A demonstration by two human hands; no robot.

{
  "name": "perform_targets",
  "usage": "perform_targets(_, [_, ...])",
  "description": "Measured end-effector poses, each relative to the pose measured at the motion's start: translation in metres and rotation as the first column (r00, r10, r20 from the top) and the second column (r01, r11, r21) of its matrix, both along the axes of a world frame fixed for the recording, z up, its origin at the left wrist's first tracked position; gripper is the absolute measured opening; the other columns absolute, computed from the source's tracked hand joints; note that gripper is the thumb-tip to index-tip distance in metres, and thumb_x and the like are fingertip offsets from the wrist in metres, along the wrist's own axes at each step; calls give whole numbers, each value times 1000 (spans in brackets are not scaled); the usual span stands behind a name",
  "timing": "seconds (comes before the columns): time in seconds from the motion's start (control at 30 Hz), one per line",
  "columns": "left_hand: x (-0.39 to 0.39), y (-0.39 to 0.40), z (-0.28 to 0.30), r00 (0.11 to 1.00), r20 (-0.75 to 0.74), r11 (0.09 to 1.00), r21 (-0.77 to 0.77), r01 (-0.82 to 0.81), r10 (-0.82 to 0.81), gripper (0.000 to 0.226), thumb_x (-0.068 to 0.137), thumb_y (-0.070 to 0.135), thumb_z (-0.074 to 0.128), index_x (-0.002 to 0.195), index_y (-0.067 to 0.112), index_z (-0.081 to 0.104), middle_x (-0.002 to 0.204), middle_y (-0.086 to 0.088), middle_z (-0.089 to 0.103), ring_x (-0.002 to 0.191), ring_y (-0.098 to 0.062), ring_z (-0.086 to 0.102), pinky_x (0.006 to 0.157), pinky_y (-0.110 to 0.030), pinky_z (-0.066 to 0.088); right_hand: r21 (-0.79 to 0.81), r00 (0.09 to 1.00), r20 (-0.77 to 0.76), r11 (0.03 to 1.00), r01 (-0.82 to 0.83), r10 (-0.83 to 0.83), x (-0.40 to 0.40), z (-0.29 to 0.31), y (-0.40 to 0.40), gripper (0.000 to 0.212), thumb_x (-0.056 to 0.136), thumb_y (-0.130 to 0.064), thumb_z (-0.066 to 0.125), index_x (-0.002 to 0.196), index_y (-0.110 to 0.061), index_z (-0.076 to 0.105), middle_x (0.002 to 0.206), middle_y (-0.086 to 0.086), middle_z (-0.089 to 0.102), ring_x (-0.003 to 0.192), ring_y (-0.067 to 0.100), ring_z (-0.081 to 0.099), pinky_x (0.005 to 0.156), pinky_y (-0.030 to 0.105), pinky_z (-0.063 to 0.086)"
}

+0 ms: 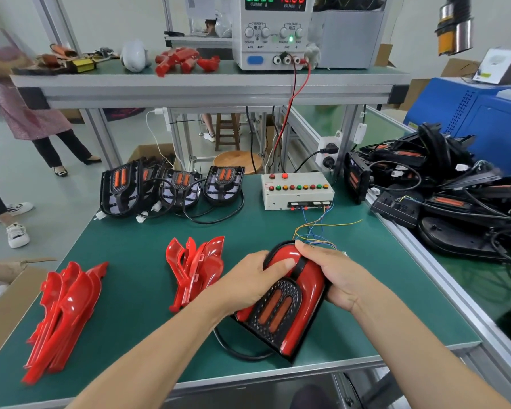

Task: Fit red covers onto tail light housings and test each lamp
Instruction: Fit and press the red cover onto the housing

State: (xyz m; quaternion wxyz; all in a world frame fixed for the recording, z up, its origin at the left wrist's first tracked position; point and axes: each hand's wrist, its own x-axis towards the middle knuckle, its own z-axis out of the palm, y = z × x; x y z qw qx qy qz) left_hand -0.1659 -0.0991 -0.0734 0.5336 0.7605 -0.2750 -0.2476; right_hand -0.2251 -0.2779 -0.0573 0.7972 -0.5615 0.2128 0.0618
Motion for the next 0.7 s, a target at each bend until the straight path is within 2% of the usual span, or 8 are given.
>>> perform_targets(0.07, [-5,-7,-4,988,-40,988,-39,-148,146,53,88,69,57,109,21,69,102,2,78,95,-13,74,93,-41,58,-73,998,27,996,52,-50,3,4,4,49,79,-38,80,112,-3,72,101,17,78,85,28,76,71,36,63])
perform_targets(0.13, [-11,-15,-7,961,-84,958,-95,-271,263,57,83,73,56,112,25,66,105,6,77,97,-8,73,96,-40,57,-124,995,25,987,102,-100,3,7,8,47,80,-43,82,111,-9,72,97,12,79,85,27,78,64,33,61])
perform_targets(0.23, [-17,-21,-9,937,-160,930,-153,-336,312,60,80,78,52,112,29,65,106,13,75,100,-1,70,97,-33,53,-181,992,27,975,128,-125,3,12,11,44,80,-43,83,108,-11,72,92,10,80,81,25,78,58,29,59])
perform_targets(0.33, [-15,-20,-5,899,-290,893,-214,-395,328,52,95,69,48,111,26,70,107,6,77,106,-13,71,101,-39,53,-297,991,71,946,134,-118,5,17,13,36,80,-43,82,101,-14,75,86,5,80,71,16,76,53,21,54])
perform_targets(0.47, [-11,-24,1,894,-178,876,-196,-441,410,32,98,58,54,100,29,68,95,11,75,94,-8,72,97,-44,55,-299,990,114,948,110,-79,5,22,19,33,83,-42,81,99,-13,78,86,6,80,71,16,76,54,20,53])
perform_targets(0.57, [-14,-27,1,882,-199,861,-207,-465,428,35,95,60,55,97,28,68,94,8,75,94,-11,71,95,-42,56,-278,993,95,957,87,-62,5,27,21,34,81,-41,83,94,-9,79,85,10,79,68,19,75,52,22,54])
perform_targets(0.63, [-15,-28,0,865,-223,838,-231,-494,449,40,94,63,55,97,26,69,93,7,75,91,-10,72,87,-35,56,-292,995,77,952,89,-69,6,27,23,35,80,-39,84,93,-7,78,82,11,79,66,20,74,51,23,54])
perform_targets(0.7, [-16,-30,-2,860,-149,830,-225,-510,488,37,96,60,57,95,25,68,90,11,74,84,-4,70,78,-26,52,-288,994,65,952,101,-86,7,25,25,35,79,-36,84,93,-5,76,80,12,78,64,21,74,51,25,55])
